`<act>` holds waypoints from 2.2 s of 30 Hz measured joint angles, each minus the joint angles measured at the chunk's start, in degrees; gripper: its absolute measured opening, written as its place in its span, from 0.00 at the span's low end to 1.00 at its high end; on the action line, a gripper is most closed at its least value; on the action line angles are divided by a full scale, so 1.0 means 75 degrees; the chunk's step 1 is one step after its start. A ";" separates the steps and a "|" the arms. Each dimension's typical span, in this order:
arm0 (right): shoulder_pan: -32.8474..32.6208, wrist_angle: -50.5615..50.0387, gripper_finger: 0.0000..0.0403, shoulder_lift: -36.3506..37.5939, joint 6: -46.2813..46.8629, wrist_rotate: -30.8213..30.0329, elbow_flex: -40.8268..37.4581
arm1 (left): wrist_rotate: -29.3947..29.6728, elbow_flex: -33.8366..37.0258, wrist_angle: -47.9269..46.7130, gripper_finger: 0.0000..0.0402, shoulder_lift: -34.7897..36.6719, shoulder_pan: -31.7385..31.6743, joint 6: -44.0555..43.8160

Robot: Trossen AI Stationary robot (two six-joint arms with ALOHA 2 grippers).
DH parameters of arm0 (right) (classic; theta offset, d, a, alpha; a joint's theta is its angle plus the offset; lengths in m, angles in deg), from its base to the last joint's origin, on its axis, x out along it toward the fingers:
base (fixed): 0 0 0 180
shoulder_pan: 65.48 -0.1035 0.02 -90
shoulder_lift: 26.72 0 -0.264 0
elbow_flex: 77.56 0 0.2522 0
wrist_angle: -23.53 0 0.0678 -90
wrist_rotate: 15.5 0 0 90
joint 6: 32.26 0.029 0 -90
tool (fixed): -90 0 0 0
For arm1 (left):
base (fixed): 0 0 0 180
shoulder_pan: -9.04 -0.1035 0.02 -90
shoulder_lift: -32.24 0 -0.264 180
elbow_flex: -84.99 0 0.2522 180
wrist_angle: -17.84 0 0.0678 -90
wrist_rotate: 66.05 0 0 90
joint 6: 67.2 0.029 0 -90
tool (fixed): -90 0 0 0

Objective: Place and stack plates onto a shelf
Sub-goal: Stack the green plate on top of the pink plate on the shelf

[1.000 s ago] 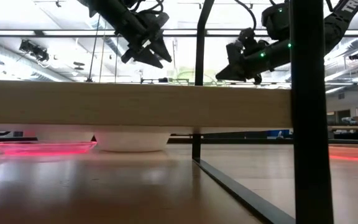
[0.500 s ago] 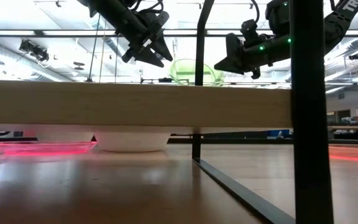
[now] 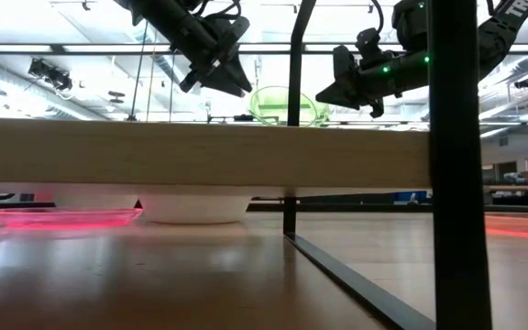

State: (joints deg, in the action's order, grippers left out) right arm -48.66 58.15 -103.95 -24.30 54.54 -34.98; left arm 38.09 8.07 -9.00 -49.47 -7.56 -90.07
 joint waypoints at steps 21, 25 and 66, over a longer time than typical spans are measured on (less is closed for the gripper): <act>0.0003 0.0000 0.03 0.0000 -0.0003 0.0441 0.0000 | 0.0031 0.0000 -0.0023 0.02 0.0000 0.0000 0.0020; 0.0006 0.0000 0.05 0.0000 -0.0009 0.0645 0.0000 | 0.0080 0.0000 -0.0044 0.02 0.0000 -0.0001 0.0020; 0.0023 -0.0009 0.74 0.0000 -0.0082 0.1573 0.0000 | -0.0059 0.0000 -0.0275 0.02 -0.0003 -0.0259 0.0341</act>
State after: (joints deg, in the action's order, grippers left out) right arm -48.48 58.08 -103.95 -24.91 66.34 -34.98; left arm 37.64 8.07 -11.06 -49.49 -9.51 -87.51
